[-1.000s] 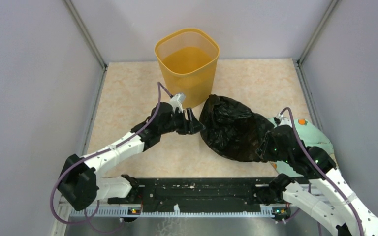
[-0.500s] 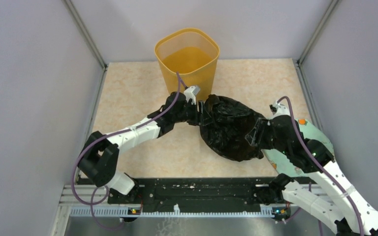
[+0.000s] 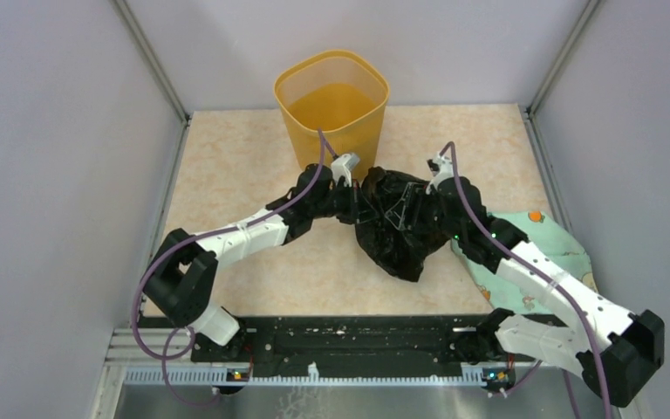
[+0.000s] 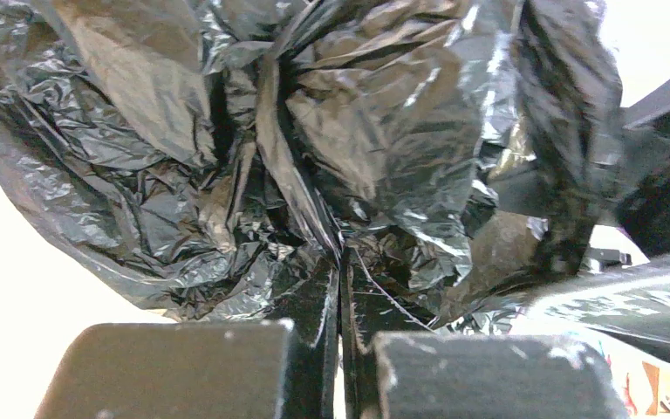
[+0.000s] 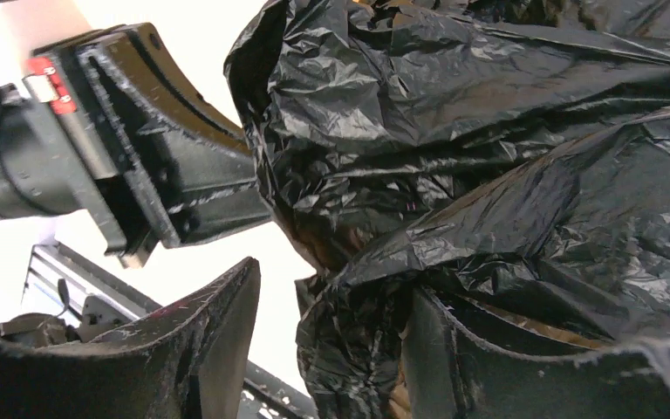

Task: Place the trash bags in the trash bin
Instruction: Unfold the trash bag at the center of the board.

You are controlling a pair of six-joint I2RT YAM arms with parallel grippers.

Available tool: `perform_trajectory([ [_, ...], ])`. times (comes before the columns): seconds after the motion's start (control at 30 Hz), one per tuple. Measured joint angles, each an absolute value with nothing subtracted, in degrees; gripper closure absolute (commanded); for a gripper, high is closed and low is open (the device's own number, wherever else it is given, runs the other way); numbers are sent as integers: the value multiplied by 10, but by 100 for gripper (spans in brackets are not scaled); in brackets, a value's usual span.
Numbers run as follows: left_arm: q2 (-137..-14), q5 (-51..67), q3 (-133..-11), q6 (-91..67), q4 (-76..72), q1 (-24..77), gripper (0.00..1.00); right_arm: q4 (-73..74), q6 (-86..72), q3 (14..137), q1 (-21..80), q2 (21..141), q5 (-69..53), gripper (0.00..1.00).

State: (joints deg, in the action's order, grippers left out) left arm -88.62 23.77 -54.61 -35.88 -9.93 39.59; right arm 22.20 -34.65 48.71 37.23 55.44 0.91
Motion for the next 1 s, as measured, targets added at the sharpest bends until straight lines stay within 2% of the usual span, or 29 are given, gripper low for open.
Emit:
perform_trajectory([
  [0.13, -876, 244, -543, -359, -101, 399, 100, 162, -345, 470, 379, 592, 12, 56],
  [0.33, -856, 246, -542, -357, -97, 399, 100, 109, -346, 442, 381, 624, 14, 57],
  [0.37, -854, 246, -542, -356, -94, 399, 100, 103, -347, 438, 382, 624, 14, 60],
  [0.43, -850, 246, -542, -354, -89, 399, 100, 92, -348, 435, 386, 624, 14, 75],
  [0.5, -846, 246, -540, -352, -85, 399, 100, 83, -347, 435, 388, 624, 14, 98],
  [0.73, -795, 226, -534, -341, -42, 399, 100, 90, -349, 435, 389, 634, 47, 100],
  [1.0, -666, 174, -531, -323, 22, 398, 100, 139, -350, 435, 389, 643, 108, 100],
])
